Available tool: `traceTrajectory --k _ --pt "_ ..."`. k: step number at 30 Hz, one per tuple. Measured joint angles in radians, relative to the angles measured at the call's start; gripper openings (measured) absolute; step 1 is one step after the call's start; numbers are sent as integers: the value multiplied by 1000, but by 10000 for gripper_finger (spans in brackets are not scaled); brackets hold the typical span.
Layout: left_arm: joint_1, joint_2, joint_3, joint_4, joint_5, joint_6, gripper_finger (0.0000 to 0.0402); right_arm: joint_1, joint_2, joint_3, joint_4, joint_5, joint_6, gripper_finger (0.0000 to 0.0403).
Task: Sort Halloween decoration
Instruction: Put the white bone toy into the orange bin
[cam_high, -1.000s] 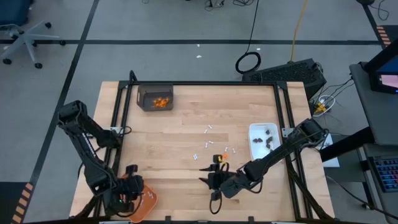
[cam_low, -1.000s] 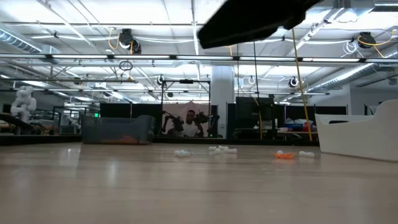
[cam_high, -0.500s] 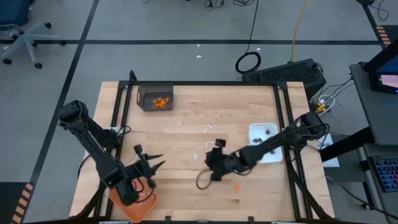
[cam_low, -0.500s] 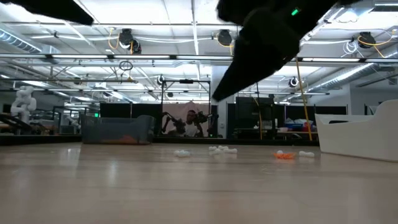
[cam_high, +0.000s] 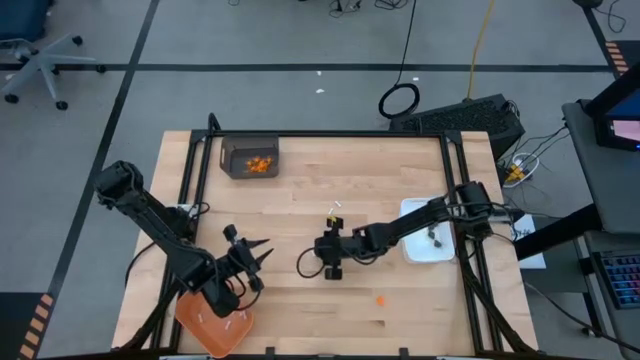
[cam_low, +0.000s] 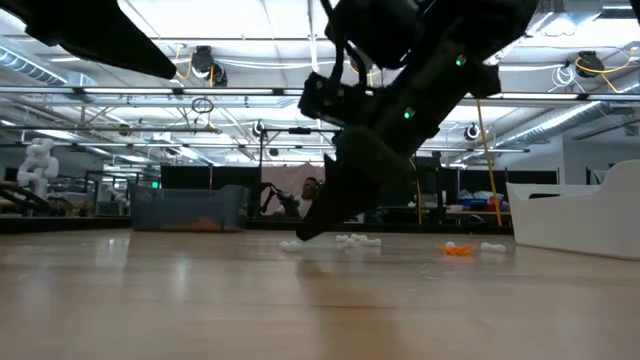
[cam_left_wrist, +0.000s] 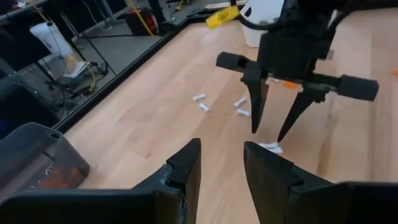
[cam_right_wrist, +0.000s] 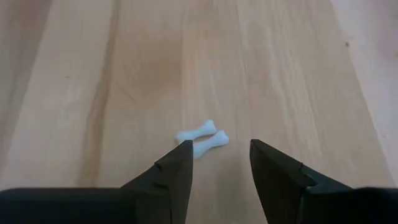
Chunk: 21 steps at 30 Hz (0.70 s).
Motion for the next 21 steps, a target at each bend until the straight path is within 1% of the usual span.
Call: traceTrajectory --k 5,7,12,13,17,21 --pt "20 0 0 -1 0 5 121 -10 9 0 4 -4 1 144" --pt "29 0 0 -2 0 5 121 -9 9 0 8 -25 4 144" --pt "55 0 0 -2 0 5 121 -8 19 0 20 -25 42 144" --pt "60 0 0 -2 0 5 121 -8 23 0 20 -20 50 144" --pt "76 0 0 -1 6 5 121 -8 40 0 34 58 96 144" --pt "79 0 0 0 29 5 121 -8 38 0 33 83 103 144"
